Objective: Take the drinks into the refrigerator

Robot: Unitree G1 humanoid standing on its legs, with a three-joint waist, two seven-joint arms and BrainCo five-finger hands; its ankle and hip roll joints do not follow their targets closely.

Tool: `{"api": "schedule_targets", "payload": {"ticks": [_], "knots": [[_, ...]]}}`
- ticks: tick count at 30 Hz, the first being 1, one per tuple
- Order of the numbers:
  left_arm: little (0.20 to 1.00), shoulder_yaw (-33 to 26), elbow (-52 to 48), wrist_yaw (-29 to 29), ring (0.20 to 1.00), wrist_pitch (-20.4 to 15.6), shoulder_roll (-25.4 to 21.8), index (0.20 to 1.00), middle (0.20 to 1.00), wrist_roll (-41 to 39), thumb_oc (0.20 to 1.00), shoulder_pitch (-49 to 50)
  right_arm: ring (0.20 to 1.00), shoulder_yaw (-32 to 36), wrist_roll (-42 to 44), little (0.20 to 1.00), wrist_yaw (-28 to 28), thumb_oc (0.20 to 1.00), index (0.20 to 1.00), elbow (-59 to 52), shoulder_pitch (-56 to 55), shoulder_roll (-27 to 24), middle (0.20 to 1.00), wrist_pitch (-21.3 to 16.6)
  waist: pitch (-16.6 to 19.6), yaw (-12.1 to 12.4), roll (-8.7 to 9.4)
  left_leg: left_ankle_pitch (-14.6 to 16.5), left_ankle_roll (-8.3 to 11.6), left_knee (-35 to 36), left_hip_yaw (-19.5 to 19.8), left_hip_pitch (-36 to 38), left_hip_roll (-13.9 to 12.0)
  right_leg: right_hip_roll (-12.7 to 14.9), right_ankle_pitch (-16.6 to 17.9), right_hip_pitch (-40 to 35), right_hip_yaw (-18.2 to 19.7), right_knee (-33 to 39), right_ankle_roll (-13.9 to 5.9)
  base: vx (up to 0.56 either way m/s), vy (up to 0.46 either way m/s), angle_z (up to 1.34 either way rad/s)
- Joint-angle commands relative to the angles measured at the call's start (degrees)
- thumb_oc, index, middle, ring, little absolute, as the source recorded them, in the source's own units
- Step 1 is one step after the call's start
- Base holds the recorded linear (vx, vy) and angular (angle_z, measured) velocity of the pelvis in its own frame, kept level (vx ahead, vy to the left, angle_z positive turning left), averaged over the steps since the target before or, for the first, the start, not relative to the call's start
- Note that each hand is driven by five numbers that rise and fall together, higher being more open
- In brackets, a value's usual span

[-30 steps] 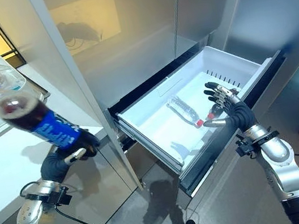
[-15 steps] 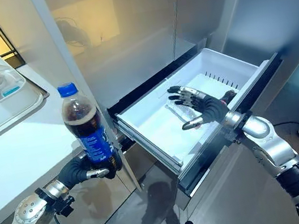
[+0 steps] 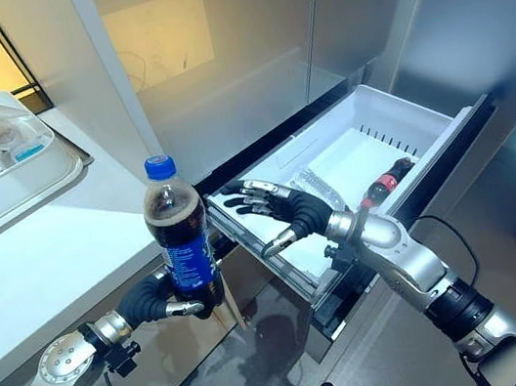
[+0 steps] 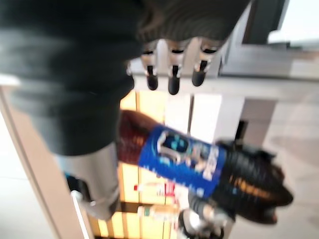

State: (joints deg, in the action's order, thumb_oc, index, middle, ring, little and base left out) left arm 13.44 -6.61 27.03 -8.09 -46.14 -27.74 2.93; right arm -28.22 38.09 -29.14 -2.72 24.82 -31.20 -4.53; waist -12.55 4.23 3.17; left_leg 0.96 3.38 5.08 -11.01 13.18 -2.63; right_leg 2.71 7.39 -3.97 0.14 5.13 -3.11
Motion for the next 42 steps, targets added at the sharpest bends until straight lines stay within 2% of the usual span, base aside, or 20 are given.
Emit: {"api": "schedule_targets", "payload": {"ticks": [1,10,21,33,42], "knots": [[0.200,0.3,-4.4,-1.3,0.200,-6.1,1.6,0.200,0.200,-1.6,0.200,-7.9,1.000,-2.1,3.9,1.000,-0.5,1.000,1.000,-3.7,7.1,1.0,1.000,-1.4,1.9,1.7,-1.61,3.3,-2.82,-0.1,4.5,-1.0,1.7,2.3,-6.0,1.2,-4.5,-9.5,-3.53,0.00,0.000,0.00],[0.200,-0.4,-3.6,-2.7,0.200,-6.4,2.4,0.200,0.200,-0.4,0.200,-7.8,1.000,-5.5,6.2,1.000,0.4,1.000,1.000,-2.7,11.8,6.9,1.000,-0.5,1.8,2.7,-1.72,3.2,-2.92,-0.1,4.5,-1.1,1.7,2.4,-6.0,1.1,-4.4,-9.5,-3.47,0.00,0.000,0.00],[0.200,-1.1,-3.0,-3.4,0.200,-6.7,1.9,0.200,0.200,0.9,0.200,-7.4,1.000,-8.1,6.0,1.000,0.8,1.000,1.000,-2.5,16.3,8.9,1.000,0.0,1.8,3.4,-1.70,3.4,-3.04,-0.1,4.4,-1.1,1.9,2.6,-5.8,1.2,-4.0,-9.3,-3.50,0.00,0.000,0.00],[0.200,-1.5,-3.1,-3.2,0.200,-6.5,1.9,0.200,0.200,0.9,0.200,-7.3,1.000,-5.8,0.8,1.000,3.5,1.000,1.000,2.0,16.9,6.8,1.000,-1.2,1.9,3.6,-1.46,3.4,-3.04,-0.1,4.9,-1.3,2.0,2.7,-5.8,0.9,-4.3,-9.0,-3.52,0.00,0.000,0.00],[0.200,-1.1,-3.0,-3.2,0.200,-6.3,1.7,0.200,0.200,-0.2,0.200,-7.4,1.000,-1.5,0.5,1.000,8.4,1.000,1.000,9.6,16.1,6.2,1.000,-2.3,1.9,3.6,-1.50,3.3,-3.09,-0.1,5.1,-1.6,2.2,2.9,-5.6,1.1,-4.4,-9.1,-3.59,0.00,0.000,0.00]]}}
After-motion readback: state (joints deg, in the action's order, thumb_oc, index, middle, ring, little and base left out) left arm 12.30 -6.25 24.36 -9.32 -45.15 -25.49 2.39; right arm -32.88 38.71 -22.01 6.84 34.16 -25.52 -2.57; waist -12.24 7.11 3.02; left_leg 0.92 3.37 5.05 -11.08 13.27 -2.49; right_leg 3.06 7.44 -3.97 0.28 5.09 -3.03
